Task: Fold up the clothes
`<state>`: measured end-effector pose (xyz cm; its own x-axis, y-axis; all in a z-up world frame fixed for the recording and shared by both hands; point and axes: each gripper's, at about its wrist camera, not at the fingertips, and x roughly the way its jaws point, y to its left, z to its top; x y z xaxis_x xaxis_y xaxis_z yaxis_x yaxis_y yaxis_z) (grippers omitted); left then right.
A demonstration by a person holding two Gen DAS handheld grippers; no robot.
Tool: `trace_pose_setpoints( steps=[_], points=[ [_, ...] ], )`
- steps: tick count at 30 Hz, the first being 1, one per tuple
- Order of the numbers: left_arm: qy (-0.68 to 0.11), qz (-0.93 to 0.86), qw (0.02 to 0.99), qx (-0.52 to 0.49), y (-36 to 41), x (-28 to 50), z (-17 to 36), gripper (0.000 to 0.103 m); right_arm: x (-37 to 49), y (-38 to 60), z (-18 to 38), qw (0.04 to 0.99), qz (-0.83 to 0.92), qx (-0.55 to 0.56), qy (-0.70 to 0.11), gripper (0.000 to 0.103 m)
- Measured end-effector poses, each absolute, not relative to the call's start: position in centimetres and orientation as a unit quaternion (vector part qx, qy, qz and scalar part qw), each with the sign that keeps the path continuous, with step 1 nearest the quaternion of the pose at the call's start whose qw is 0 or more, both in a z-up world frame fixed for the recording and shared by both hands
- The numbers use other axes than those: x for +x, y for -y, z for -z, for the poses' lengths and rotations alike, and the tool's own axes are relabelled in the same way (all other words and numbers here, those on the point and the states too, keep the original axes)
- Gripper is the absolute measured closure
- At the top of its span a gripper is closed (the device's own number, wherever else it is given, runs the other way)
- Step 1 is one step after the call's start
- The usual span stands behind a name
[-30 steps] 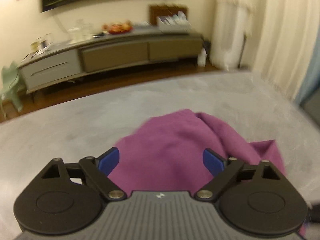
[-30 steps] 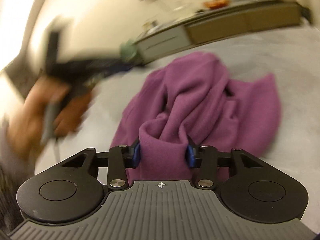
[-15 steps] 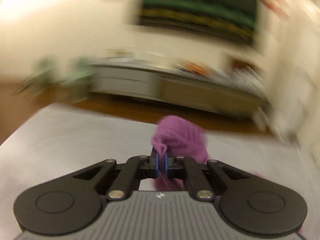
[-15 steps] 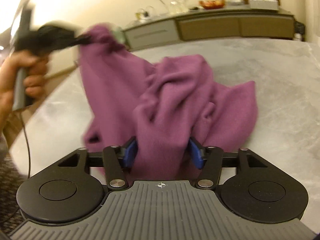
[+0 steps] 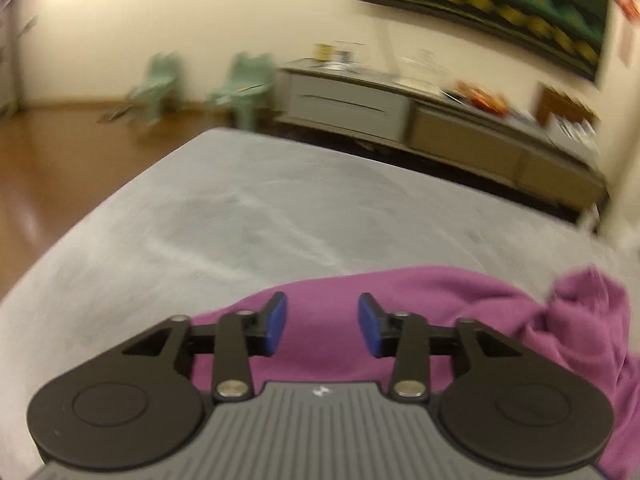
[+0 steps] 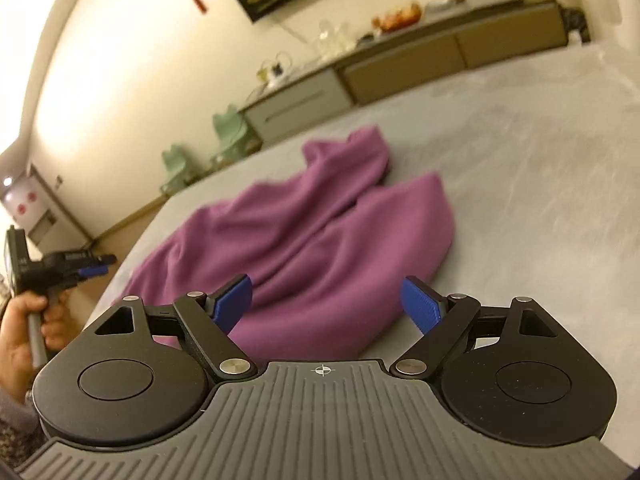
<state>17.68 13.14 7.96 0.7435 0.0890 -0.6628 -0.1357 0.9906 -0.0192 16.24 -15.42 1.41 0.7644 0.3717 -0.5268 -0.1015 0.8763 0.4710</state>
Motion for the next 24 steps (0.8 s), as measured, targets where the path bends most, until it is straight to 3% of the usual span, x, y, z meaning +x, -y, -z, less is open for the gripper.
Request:
trace_pose_setpoints(
  steps=[10,11,14,16,18,20,23,24],
  points=[
    [-0.381,-0.014,0.924,0.026,-10.3,22.6,-4.0,0.053,33.2,11.6,-1.8,0.914,-0.044,0.137,-0.378,0.017],
    [-0.377,-0.011,0.926,0.026,-10.4,22.3,-4.1,0.053,35.1,11.7,-1.0,0.908,-0.036,0.139,-0.394,0.024],
    [-0.375,-0.017,0.927,0.018,-11.0,22.5,-4.4,0.054,39.3,12.3,0.8,0.877,-0.046,0.161,-0.451,0.100],
    [-0.365,-0.019,0.931,0.007,-11.4,22.1,-5.3,0.055,39.2,13.1,-1.5,0.897,-0.048,0.159,-0.409,0.101],
    [-0.351,-0.017,0.936,-0.004,-11.7,21.6,-6.5,0.055,34.3,14.6,-7.9,0.952,-0.035,0.160,-0.258,0.101],
    [-0.339,-0.014,0.941,-0.011,-11.9,21.1,-7.4,0.053,27.7,15.5,-12.4,0.977,-0.017,0.136,-0.163,0.101],
    [-0.351,-0.013,0.936,-0.003,-11.6,21.2,-6.9,0.053,21.0,15.9,-11.9,0.985,0.060,0.068,-0.145,0.099],
    [-0.358,-0.013,0.934,0.001,-11.5,21.3,-6.6,0.053,19.4,15.9,-10.6,0.983,0.092,0.042,-0.156,0.085]
  ],
)
